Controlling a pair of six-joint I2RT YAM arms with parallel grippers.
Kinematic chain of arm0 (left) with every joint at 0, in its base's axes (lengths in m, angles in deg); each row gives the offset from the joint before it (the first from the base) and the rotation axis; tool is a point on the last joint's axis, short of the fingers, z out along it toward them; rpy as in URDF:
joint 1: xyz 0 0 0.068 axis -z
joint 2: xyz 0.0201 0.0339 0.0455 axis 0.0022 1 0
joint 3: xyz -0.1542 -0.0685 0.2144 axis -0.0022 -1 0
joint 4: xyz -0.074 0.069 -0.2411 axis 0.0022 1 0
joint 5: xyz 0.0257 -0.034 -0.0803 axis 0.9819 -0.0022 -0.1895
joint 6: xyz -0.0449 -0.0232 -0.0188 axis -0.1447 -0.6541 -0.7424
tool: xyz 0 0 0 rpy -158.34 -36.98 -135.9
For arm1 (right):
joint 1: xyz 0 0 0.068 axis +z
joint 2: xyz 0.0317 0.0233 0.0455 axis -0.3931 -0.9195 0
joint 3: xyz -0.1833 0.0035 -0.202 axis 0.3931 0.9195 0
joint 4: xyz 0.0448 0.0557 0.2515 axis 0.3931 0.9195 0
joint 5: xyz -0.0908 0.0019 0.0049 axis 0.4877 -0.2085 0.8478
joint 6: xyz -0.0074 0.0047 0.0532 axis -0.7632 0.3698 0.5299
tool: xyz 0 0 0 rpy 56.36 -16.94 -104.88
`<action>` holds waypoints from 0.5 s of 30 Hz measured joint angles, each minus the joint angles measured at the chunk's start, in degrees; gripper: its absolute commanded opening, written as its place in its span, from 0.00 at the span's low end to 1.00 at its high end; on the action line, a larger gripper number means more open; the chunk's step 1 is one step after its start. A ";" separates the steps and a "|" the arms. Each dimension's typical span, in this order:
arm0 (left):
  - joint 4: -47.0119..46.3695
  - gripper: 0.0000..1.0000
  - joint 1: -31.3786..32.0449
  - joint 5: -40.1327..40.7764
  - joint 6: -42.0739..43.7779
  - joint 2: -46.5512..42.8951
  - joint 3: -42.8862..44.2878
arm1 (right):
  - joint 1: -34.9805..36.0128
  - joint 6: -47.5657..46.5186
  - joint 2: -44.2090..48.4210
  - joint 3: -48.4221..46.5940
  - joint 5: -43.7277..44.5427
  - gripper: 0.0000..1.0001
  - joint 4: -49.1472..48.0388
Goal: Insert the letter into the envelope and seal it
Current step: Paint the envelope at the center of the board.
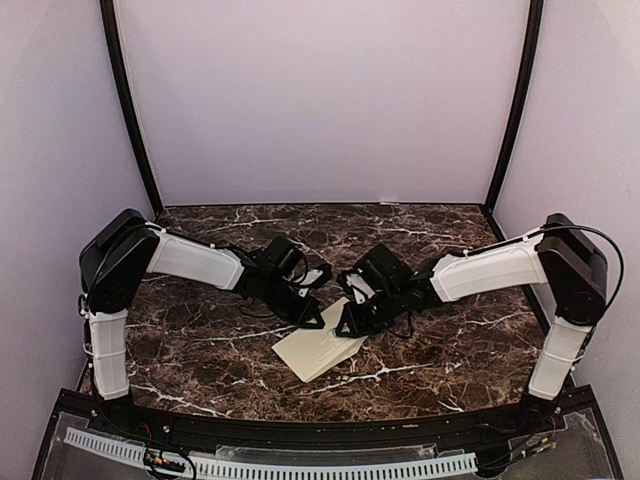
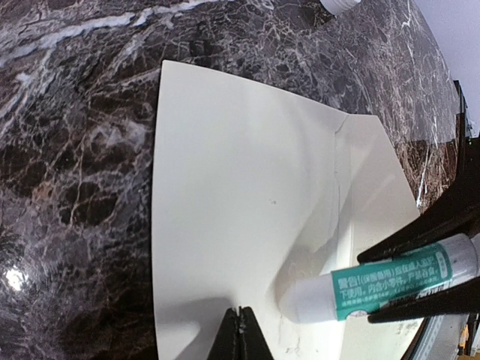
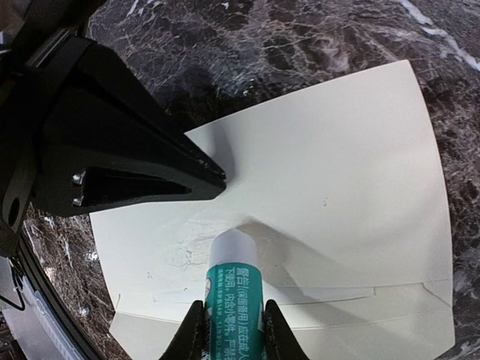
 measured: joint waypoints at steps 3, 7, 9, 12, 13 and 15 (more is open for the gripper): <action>0.02 0.00 0.00 -0.07 -0.02 0.11 0.15 | -1.16 -0.15 0.31 0.31 0.55 0.04 0.07; 0.00 0.00 0.02 -0.15 0.00 0.15 0.17 | -1.90 -0.37 0.52 0.50 1.14 0.04 0.07; 0.00 0.00 0.02 -0.17 0.00 0.15 0.17 | -1.99 -0.55 0.61 0.52 1.27 0.04 0.11; 0.00 0.00 0.02 -0.17 -0.02 0.15 0.17 | -2.10 -1.07 0.72 0.83 1.11 0.04 -0.22; 0.00 0.00 0.02 -0.17 -0.02 0.15 0.17 | -2.08 -1.20 0.74 0.94 1.07 0.04 -0.35; 0.00 0.00 0.02 -0.20 -0.02 0.15 0.17 | -2.08 -1.46 0.83 1.14 0.85 0.04 -0.61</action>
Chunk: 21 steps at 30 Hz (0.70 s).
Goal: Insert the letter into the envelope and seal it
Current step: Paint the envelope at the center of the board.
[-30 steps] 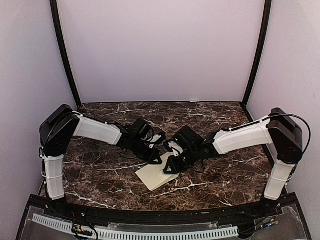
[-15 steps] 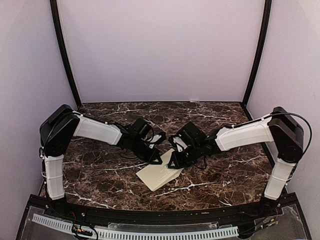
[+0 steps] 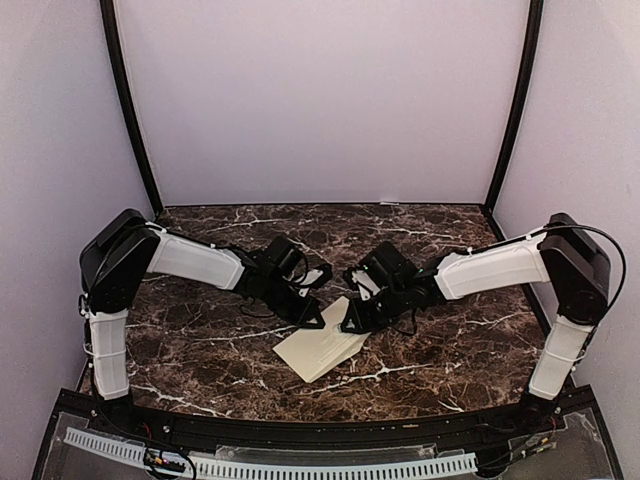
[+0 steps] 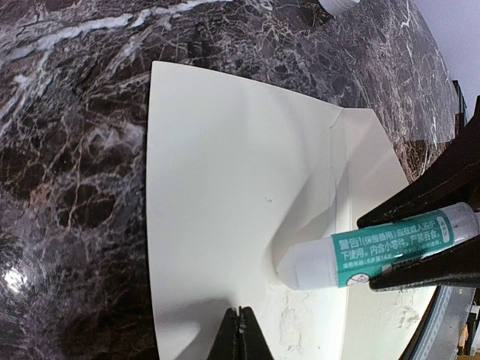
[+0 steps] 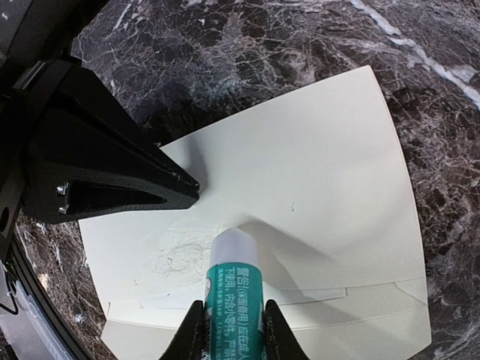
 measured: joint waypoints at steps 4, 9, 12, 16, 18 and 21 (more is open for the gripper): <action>0.00 0.00 0.00 0.00 0.00 0.00 0.00 | 0.09 -0.94 0.00 0.04 -0.98 0.05 -0.09; 0.00 0.00 0.00 0.00 -0.02 0.00 0.00 | 0.70 -2.14 0.00 0.04 -1.46 0.05 -0.02; 0.00 0.00 0.00 0.00 -0.02 0.00 0.00 | 1.38 -2.71 -0.11 0.00 -2.01 0.05 -0.02; 0.00 0.00 0.00 -0.02 -0.07 0.00 0.00 | 2.62 -2.97 -0.57 -0.48 -3.02 0.05 0.00; 0.00 0.00 0.00 -0.02 -0.09 0.00 0.00 | 3.06 -2.99 -0.94 -0.87 -3.37 0.05 0.02; 0.00 0.00 0.00 -0.02 -0.13 0.00 0.00 | 3.52 -2.99 -1.51 -1.44 -4.00 0.05 0.02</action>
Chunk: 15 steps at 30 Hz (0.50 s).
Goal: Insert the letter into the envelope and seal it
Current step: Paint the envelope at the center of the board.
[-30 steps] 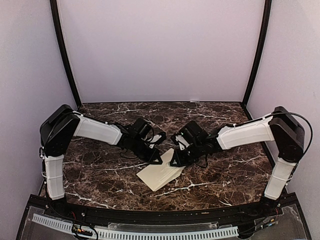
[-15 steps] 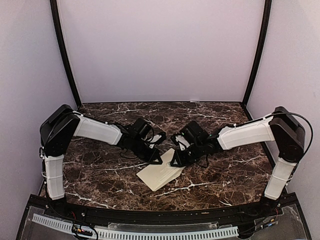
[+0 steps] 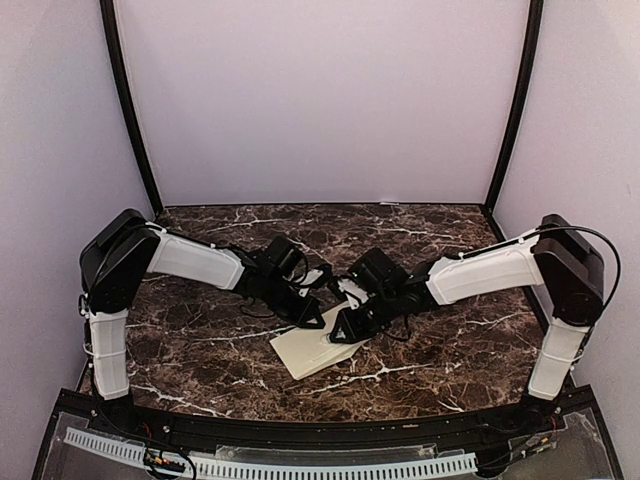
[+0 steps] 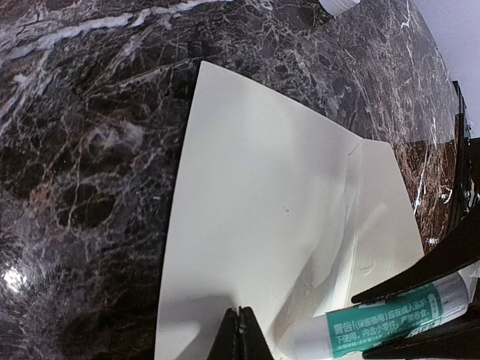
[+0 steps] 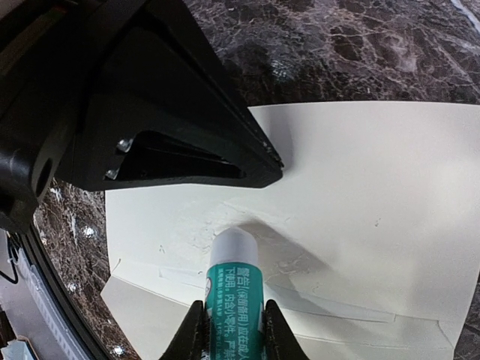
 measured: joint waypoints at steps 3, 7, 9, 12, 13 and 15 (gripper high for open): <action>0.00 0.00 0.00 0.00 0.00 0.00 0.00 | 0.44 0.04 -0.59 -0.59 -0.70 0.05 -0.11; 0.00 0.00 0.00 0.00 0.00 0.00 0.00 | 1.25 0.24 -1.36 -1.27 -1.22 0.05 -0.44; 0.00 0.00 0.00 -0.02 -0.02 0.00 0.00 | 1.62 0.33 -1.66 -1.49 -1.46 0.05 -0.74; 0.00 0.00 0.00 -0.04 -0.02 0.00 0.00 | 2.01 0.55 -1.95 -1.73 -1.62 0.04 -1.01; 0.00 0.00 0.00 -0.04 -0.02 0.00 0.00 | 2.12 0.72 -1.97 -1.75 -1.53 0.04 -1.01; 0.00 0.00 0.00 -0.04 -0.02 0.00 0.00 | 2.21 1.05 -1.95 -1.79 -0.98 0.04 -0.94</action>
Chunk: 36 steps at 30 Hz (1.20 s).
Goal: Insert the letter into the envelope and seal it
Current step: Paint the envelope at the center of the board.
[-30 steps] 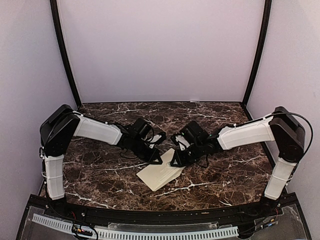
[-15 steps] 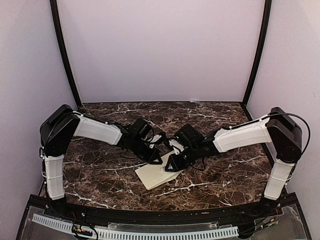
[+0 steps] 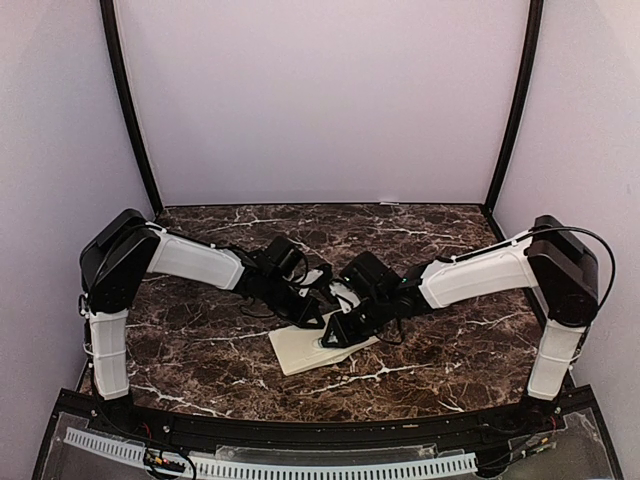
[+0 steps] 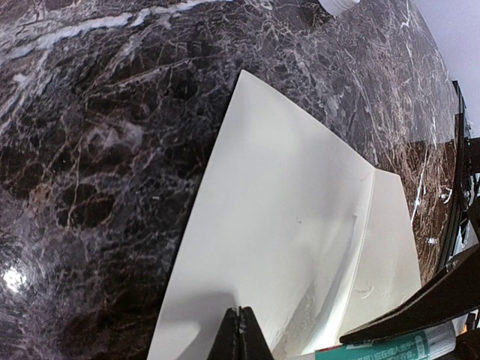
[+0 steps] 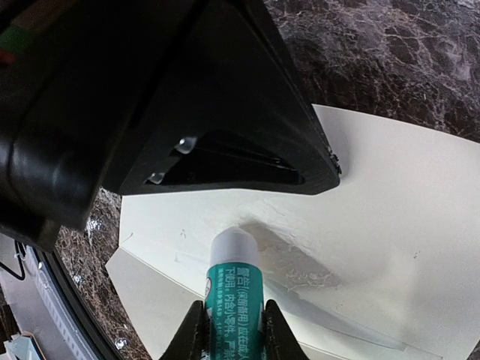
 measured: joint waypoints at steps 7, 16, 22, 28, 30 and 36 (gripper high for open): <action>0.00 0.00 0.00 0.02 0.02 0.00 0.00 | -0.04 1.46 0.52 -0.07 3.23 0.04 0.83; 0.00 0.00 0.00 0.00 0.00 0.02 0.00 | -3.43 2.14 3.04 2.01 5.75 0.04 2.58; 0.00 0.00 0.00 0.02 0.02 0.02 0.00 | -4.24 1.95 3.50 2.21 6.49 0.04 3.10; 0.00 0.00 0.00 0.02 0.02 0.02 0.02 | -4.26 1.11 3.69 2.64 5.20 0.05 2.56; 0.00 0.00 0.00 0.02 0.02 0.02 0.02 | -4.04 0.68 3.69 2.64 4.74 0.05 2.58; 0.00 0.00 0.00 0.04 0.02 0.02 0.02 | -2.78 -0.04 3.52 2.45 3.61 0.05 2.64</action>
